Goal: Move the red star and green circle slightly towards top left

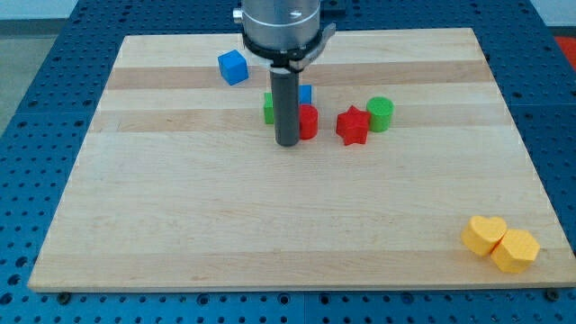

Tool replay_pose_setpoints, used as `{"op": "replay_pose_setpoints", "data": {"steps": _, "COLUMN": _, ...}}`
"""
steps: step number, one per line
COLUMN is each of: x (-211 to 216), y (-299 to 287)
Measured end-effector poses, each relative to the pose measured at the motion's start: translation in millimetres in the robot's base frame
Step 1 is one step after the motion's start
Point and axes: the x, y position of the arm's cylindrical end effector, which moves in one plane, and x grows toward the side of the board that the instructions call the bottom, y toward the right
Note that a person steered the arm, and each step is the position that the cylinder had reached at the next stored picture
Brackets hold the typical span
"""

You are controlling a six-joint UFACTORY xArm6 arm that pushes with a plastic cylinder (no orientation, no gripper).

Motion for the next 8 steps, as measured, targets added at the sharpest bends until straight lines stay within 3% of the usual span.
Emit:
{"op": "replay_pose_setpoints", "data": {"steps": 2, "x": -1.6, "y": -1.3}}
{"op": "replay_pose_setpoints", "data": {"steps": 8, "x": -7.6, "y": 153.3}}
